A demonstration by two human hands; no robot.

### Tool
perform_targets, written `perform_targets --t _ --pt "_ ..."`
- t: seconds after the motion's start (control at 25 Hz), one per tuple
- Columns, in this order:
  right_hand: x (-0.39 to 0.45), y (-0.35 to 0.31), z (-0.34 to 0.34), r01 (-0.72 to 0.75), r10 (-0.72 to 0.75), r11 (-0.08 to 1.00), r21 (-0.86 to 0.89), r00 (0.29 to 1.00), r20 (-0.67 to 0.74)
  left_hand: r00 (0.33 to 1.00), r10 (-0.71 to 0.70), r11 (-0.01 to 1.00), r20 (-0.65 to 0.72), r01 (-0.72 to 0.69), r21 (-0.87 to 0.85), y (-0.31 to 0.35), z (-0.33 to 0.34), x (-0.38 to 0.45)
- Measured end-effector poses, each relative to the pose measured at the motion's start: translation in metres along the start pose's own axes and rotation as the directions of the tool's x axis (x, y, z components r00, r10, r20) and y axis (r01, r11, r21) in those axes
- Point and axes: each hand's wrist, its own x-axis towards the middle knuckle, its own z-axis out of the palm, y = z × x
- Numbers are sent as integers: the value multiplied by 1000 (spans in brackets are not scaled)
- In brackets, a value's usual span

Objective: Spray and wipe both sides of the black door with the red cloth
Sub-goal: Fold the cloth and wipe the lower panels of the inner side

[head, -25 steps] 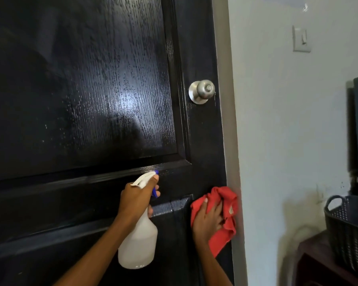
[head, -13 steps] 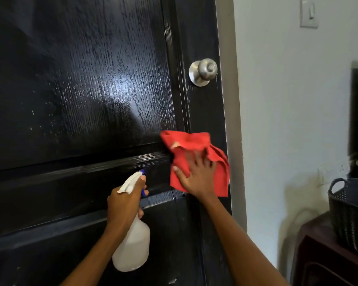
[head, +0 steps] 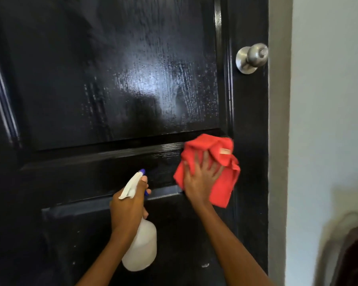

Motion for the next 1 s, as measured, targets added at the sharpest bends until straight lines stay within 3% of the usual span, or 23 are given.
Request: perform_targets --t 0.08,0.16,0.24,0.28,0.32,0.36,0.4,0.48,0.56,0.64,0.72,0.8,0.92,1.0 --pt "-27 -54 9 231 -228 973 -19 966 121 997 40 999 -62 -42 -28 1 -28 -2" --pt "-46 -82 13 466 -456 884 32 847 274 988 62 996 -141 -70 -49 -1 -53 -2" --pt "-44 -73 8 645 -635 757 101 692 344 977 62 996 -206 -73 -45 -10 -74 -1" --pt "-35 -59 4 706 -690 702 93 642 334 973 55 998 -224 -63 -30 -15 -82 -1" --pt "-28 -42 2 728 -706 683 62 635 315 971 43 999 -236 -46 -9 -21 -90 -4" --pt "-22 -22 -2 687 -661 727 12 695 285 970 31 1000 -241 -31 3 -25 -98 -7" --pt "-20 -1 -5 570 -543 821 -40 799 258 971 17 1000 -239 -17 2 -28 -102 -9" --pt "-26 22 -4 180 -164 980 -82 971 175 970 -7 1000 -244 10 10 -32 -115 -11" --pt "-33 12 1 -228 228 973 -16 964 136 970 -16 999 -243 22 25 -35 -126 -12" --pt "-33 -21 3 -427 413 903 54 894 173 970 -5 998 -241 19 56 -36 -139 -13" --pt "-40 -55 7 -348 332 936 43 919 211 967 7 997 -256 13 76 -35 -152 -13" --pt "-62 -93 19 -120 114 993 3 954 275 958 10 996 -287 16 88 -35 -168 -14" --pt "-90 -165 33 107 -143 988 114 916 376 931 -14 994 -364 53 96 -40 -198 -14" --pt "-104 -211 40 305 -349 936 177 869 350 904 -39 994 -426 80 80 -45 -222 -17"
